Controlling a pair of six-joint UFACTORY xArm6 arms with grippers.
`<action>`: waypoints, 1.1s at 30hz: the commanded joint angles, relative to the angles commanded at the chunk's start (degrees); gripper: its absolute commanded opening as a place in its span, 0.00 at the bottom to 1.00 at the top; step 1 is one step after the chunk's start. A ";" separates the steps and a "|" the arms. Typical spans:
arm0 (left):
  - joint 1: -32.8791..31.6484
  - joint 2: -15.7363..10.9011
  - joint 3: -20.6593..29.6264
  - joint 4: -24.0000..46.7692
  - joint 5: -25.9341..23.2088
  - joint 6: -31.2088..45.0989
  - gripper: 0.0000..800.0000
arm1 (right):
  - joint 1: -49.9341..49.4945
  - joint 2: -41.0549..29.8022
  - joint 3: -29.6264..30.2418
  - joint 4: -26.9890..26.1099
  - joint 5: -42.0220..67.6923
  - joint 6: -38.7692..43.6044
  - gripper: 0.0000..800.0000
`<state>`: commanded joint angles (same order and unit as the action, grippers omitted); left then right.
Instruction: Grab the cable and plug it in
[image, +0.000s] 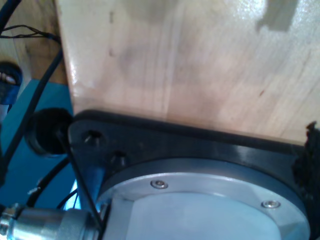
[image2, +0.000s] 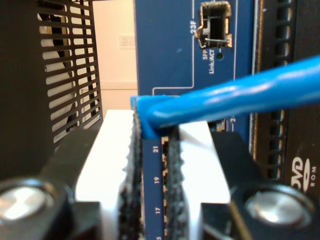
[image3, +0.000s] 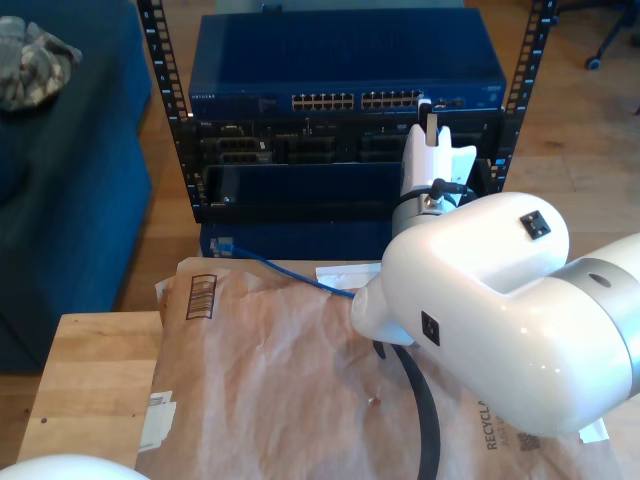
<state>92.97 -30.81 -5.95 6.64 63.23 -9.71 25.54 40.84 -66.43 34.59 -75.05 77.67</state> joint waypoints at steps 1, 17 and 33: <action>0.00 0.00 0.00 0.00 0.00 0.00 1.00 | 0.00 0.00 0.00 0.00 0.00 0.00 0.00; 0.00 0.00 0.00 0.00 0.00 0.00 1.00 | 0.44 0.18 -0.18 -0.09 0.00 0.00 0.00; 0.00 0.00 0.00 0.00 0.00 0.00 1.00 | 0.44 1.23 -1.93 -0.09 0.09 0.09 0.00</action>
<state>92.97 -30.81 -5.95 6.64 63.23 -9.71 25.98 42.07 -68.36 34.51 -74.97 77.76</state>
